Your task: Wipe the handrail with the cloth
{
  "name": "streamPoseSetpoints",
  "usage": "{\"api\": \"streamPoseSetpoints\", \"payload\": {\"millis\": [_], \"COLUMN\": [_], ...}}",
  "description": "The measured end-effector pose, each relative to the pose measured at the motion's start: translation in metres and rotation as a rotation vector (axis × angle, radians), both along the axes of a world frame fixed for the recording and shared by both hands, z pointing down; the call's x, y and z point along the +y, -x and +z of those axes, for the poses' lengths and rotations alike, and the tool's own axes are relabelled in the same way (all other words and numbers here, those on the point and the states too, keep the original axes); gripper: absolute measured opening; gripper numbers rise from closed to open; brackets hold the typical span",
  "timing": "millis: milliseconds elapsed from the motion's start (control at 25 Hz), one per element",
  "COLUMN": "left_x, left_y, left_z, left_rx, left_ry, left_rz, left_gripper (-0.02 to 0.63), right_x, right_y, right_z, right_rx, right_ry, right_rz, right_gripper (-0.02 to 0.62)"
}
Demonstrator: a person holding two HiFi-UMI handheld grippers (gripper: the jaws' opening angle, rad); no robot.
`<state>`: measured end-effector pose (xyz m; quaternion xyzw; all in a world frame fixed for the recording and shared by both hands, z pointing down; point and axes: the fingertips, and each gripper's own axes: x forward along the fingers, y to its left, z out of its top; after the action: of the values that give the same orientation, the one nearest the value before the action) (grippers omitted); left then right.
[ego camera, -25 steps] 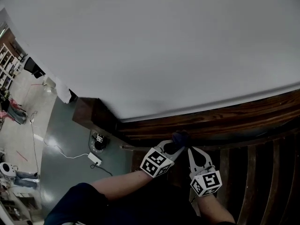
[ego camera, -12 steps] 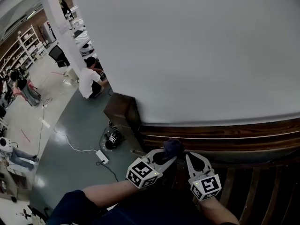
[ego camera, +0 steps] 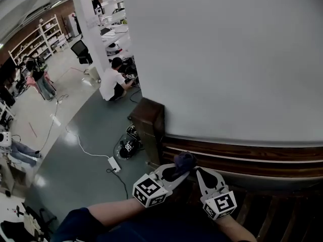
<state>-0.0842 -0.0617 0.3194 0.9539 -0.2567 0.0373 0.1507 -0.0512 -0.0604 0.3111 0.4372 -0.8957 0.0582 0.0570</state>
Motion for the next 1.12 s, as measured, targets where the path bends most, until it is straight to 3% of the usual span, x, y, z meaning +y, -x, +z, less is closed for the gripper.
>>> {"api": "streamPoseSetpoints", "payload": {"millis": [320, 1120], "left_x": [0.005, 0.004], "left_y": [0.012, 0.005], "left_z": [-0.002, 0.002], "left_rx": [0.015, 0.021], "left_ry": [-0.013, -0.014], "left_rz": [-0.049, -0.089], "left_gripper": [0.081, 0.083], "right_x": [0.001, -0.002], "right_y": [0.021, 0.012], "right_z": [0.002, 0.013], "right_rx": [-0.006, -0.027], "right_ry": [-0.013, 0.007], "right_rz": [-0.076, -0.104], "right_gripper": [0.008, 0.008]}}
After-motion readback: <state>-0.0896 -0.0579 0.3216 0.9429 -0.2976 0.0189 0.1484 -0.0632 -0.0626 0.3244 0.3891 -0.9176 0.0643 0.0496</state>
